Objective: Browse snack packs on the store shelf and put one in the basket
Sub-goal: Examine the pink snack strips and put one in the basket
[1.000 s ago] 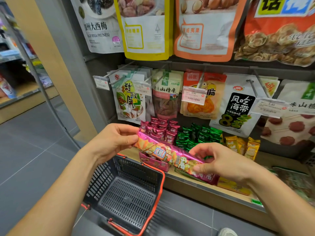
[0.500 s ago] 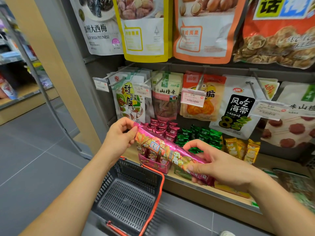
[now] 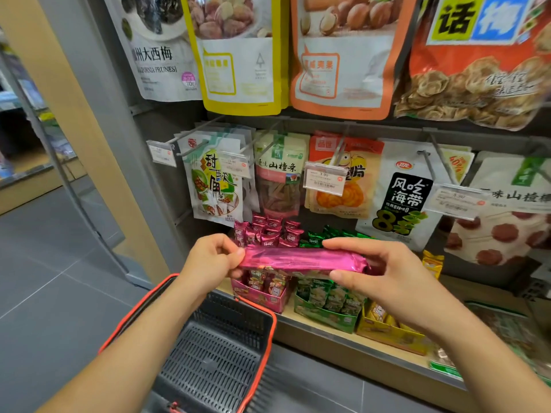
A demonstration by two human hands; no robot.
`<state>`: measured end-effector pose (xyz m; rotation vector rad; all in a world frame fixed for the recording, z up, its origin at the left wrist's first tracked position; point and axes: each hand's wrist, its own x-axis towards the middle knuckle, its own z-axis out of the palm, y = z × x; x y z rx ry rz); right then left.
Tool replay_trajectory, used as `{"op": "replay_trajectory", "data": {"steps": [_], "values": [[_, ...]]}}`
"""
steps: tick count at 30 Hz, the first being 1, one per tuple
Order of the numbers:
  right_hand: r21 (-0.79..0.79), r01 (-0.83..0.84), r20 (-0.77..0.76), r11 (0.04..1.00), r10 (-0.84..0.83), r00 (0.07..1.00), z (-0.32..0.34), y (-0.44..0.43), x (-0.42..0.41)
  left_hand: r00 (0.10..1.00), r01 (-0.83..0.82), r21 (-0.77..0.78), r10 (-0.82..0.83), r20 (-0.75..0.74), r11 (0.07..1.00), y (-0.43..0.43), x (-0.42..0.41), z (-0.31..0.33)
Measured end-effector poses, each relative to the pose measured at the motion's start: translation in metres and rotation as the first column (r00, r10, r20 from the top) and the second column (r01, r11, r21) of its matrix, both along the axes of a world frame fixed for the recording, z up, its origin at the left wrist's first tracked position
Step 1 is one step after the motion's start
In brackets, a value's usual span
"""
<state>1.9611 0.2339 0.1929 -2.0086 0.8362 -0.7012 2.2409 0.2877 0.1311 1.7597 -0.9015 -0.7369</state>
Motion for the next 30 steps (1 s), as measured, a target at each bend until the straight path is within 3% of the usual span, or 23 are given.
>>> {"op": "replay_trajectory", "data": {"steps": [5, 11, 14, 17, 22, 26, 30], "values": [[-0.121, 0.061, 0.014, 0.991, -0.060, 0.998, -0.007, 0.003, 0.003, 0.986, -0.016, 0.064, 0.005, 0.165, 0.998, -0.014, -0.013, -0.018], [0.038, 0.094, 0.145, 0.995, -0.098, 0.985, -0.012, -0.003, 0.002, 0.921, 0.089, 0.126, -0.130, 0.367, 0.988, -0.029, -0.031, -0.019], [0.051, 0.208, 0.189, 0.977, -0.214, 0.958, -0.015, -0.009, 0.000, 0.786, 0.189, 0.207, -0.274, 0.554, 0.960, -0.036, -0.035, -0.015], [0.078, 0.270, 0.178, 0.960, -0.280, 0.943, -0.018, -0.014, 0.000, 0.709, 0.235, 0.250, -0.342, 0.616, 0.939, -0.046, -0.038, -0.014], [0.109, 0.320, 0.141, 0.941, -0.333, 0.932, -0.021, -0.022, -0.002, 0.622, 0.265, 0.228, -0.347, 0.702, 0.937, -0.072, -0.035, -0.018], [0.021, 0.412, 0.159, 0.911, -0.410, 0.898, -0.023, -0.027, -0.005, 0.504, 0.293, 0.169, -0.302, 0.809, 0.941, -0.101, -0.028, -0.029], [-0.059, 0.482, 0.154, 0.874, -0.469, 0.870, -0.029, -0.032, 0.000, 0.230, 0.236, 0.434, -0.484, 0.844, 0.869, -0.129, -0.029, -0.055]]}}
